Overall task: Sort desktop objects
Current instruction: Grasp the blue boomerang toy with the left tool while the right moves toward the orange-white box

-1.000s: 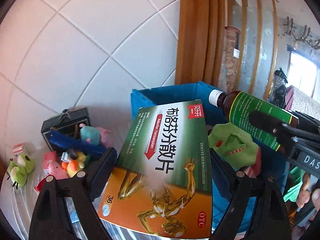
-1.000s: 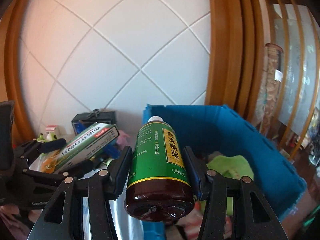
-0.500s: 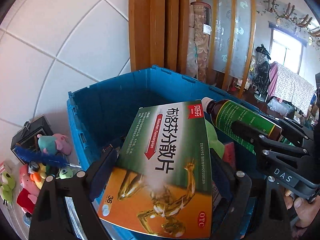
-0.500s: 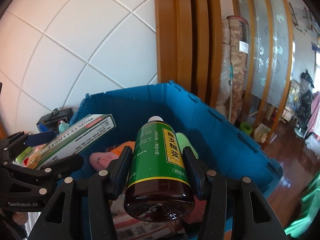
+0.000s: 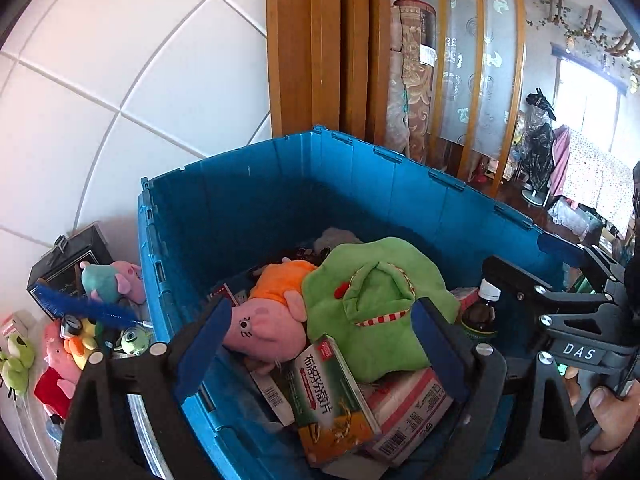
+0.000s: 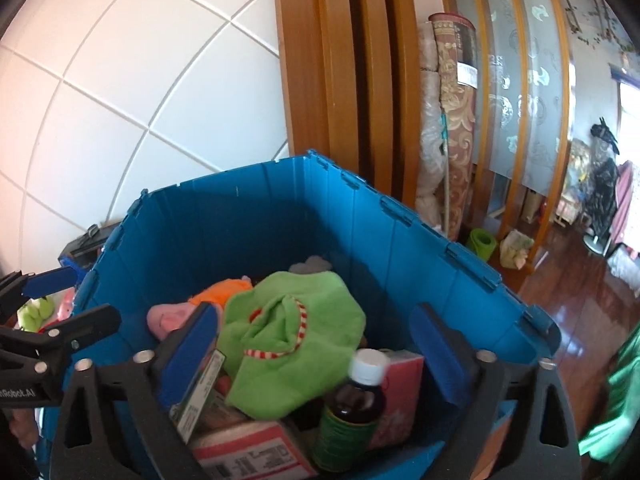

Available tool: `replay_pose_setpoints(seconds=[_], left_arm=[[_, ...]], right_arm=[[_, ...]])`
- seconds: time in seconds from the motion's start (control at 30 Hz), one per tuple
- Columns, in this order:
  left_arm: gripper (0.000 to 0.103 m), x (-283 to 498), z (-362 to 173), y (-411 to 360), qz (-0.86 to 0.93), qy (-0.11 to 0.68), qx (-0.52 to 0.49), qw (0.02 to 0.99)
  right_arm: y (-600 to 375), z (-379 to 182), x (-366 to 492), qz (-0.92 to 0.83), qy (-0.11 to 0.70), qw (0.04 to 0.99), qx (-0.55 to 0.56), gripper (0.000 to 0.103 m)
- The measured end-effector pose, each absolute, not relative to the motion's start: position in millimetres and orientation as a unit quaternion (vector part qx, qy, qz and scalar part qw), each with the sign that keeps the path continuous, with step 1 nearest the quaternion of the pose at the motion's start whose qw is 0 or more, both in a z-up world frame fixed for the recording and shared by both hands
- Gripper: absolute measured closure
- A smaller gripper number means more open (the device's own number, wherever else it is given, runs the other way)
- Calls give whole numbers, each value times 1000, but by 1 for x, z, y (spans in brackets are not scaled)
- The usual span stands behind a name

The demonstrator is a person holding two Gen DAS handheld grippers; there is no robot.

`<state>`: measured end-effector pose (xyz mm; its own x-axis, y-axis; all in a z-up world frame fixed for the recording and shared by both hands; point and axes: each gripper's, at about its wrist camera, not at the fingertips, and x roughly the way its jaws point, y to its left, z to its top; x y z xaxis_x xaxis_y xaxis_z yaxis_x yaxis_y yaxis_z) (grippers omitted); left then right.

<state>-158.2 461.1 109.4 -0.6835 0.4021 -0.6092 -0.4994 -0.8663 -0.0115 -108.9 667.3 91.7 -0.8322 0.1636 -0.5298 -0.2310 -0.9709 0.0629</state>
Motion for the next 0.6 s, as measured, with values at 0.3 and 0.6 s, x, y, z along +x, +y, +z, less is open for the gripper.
replay_pose_setpoints(seconds=[0.3,0.6], left_arm=[[11,-139,119,393,933,36,-284,217],[11,-127,104,278,946,-14,-285,155]], right_arm=[[629,107,-96,963,53,73,-252,0],[537,136,-87,975,25,6,-220,0]])
